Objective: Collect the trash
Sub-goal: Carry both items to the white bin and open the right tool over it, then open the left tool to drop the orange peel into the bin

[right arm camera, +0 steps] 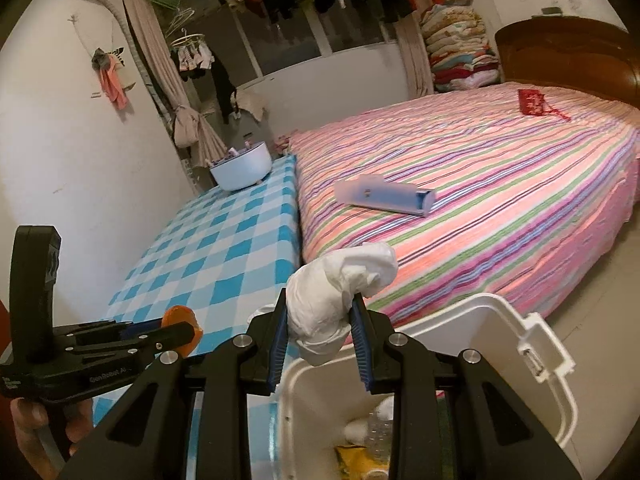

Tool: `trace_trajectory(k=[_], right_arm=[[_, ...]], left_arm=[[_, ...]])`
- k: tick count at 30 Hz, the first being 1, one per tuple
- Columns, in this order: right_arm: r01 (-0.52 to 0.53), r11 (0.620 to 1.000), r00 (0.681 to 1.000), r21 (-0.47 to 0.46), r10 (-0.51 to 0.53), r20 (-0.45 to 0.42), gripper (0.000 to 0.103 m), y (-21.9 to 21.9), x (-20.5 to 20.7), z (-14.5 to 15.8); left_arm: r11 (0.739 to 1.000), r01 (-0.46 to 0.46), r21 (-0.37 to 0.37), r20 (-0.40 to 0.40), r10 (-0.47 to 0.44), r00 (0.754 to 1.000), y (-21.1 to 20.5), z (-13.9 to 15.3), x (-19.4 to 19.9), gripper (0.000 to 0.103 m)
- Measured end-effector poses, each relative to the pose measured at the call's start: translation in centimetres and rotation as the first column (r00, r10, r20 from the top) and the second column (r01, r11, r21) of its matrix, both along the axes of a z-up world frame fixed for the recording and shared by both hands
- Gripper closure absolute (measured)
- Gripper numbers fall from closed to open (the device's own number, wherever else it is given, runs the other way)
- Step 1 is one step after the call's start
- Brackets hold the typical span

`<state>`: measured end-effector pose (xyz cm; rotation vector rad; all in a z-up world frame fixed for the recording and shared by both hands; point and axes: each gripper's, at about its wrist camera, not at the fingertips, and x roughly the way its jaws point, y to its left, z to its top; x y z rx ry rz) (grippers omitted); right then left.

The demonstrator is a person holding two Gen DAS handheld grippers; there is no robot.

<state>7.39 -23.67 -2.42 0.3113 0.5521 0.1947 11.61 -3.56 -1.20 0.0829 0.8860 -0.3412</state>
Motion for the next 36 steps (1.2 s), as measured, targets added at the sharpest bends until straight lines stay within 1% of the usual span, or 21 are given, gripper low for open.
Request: trace_trajectory(k=[4,8,10,12,14,17,23,25,33,36], right_arm=[[0.028,0.999,1.0,-0.019,-0.028,0.007,0.075,-1.1,-1.0,-0.2],[0.068,0.997,0.998,-0.034,-0.068,0.016,0.072,-2.2,-1.8,-0.5],[0.074,0.997,0.997,-0.024,-0.074,0.008,0.065,-2.7,-2.0,-0.7],[0.102,0.995,0.995,-0.007,-0.102,0.004,0.041,-3.4,-2.3,-1.0],[0.115,0.993,0.993,0.005,-0.115,0.007,0.037,-4.0,-2.6,-1.1],[0.121,0.992,0.993,0.033,-0.121,0.009,0.037,-4.8,-2.9,-1.1],[0.169,0.975,0.983,0.141,-0.177,0.043,0.037,-7.0,-3.8,-0.9],[0.18,0.972,0.98,0.154,-0.191,0.056,0.037,-7.4,-4.0,-0.7],[0.202,0.959,0.97,0.201,-0.224,0.091,0.037,-8.4,-4.7,-0.2],[0.21,0.956,0.967,0.203,-0.233,0.098,0.037,-8.8,-5.0,0.0]], left_arm=[[1.0,0.024,0.006,0.001,-0.024,1.0,-1.3,-0.1,-0.3,0.075],[0.999,0.046,0.006,0.001,-0.046,0.999,-2.5,-0.1,-0.5,0.075],[0.998,0.058,0.007,0.0,-0.058,0.998,-3.1,-0.2,-0.6,0.075],[0.998,0.064,0.011,-0.002,-0.064,0.998,-3.4,-0.3,-0.6,0.075],[0.997,0.069,0.013,-0.001,-0.069,0.998,-3.6,-0.3,-0.7,0.075],[0.997,0.074,0.016,-0.004,-0.074,0.997,-4.1,-0.5,-0.7,0.075],[0.995,0.096,-0.005,-0.009,-0.096,0.995,-5.4,-0.4,-1.0,0.075],[0.994,0.112,-0.021,-0.014,-0.112,0.994,-6.0,-0.4,-1.1,0.075],[0.98,0.196,-0.03,-0.039,-0.197,0.98,-10.2,-1.8,-2.4,0.071],[0.976,0.216,-0.028,-0.031,-0.216,0.976,-11.3,-2.0,-2.9,0.07]])
